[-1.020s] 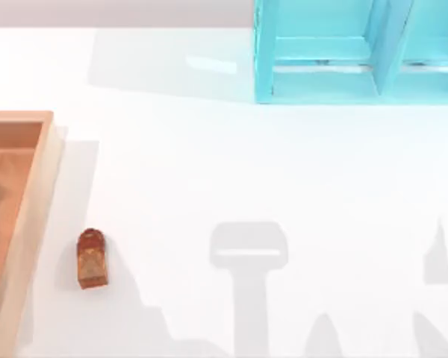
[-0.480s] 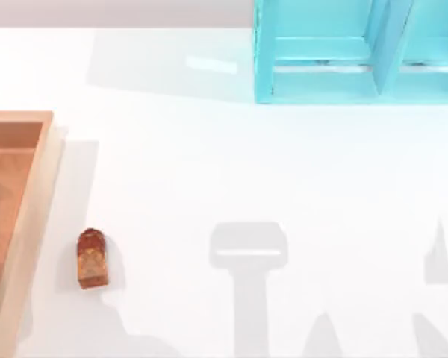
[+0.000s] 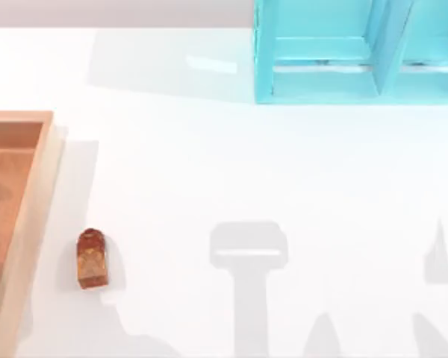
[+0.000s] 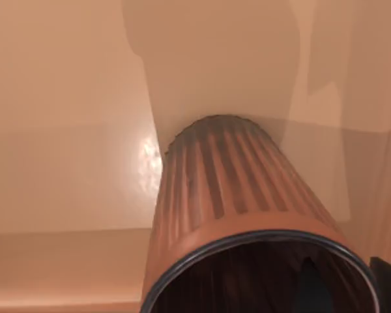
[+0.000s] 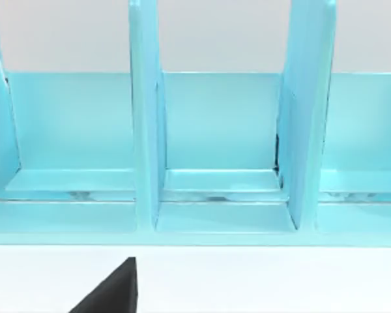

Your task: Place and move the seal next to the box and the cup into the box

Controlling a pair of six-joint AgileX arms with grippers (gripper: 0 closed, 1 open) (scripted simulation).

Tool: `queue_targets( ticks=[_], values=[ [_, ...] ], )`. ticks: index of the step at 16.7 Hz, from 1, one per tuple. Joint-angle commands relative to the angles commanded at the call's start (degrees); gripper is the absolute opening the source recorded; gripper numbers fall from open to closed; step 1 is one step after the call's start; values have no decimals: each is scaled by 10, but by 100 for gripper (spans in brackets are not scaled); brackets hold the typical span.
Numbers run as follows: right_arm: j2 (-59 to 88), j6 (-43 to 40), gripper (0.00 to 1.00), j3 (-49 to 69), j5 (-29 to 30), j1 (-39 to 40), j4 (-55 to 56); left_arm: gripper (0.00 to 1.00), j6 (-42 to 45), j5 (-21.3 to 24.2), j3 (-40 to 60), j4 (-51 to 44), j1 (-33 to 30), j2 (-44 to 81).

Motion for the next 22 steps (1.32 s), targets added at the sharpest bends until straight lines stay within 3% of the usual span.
queue_targets(
  ticks=[7, 17, 22],
  values=[
    [0, 0, 100, 0, 0, 0, 0, 98, 0, 0, 0, 0, 0, 0],
    [0, 0, 100, 0, 0, 0, 0, 100, 0, -1, 1, 1, 0, -1],
    [0, 0, 100, 0, 0, 0, 0, 100, -11, -51, 88, 6, 12, 2]
  ],
)
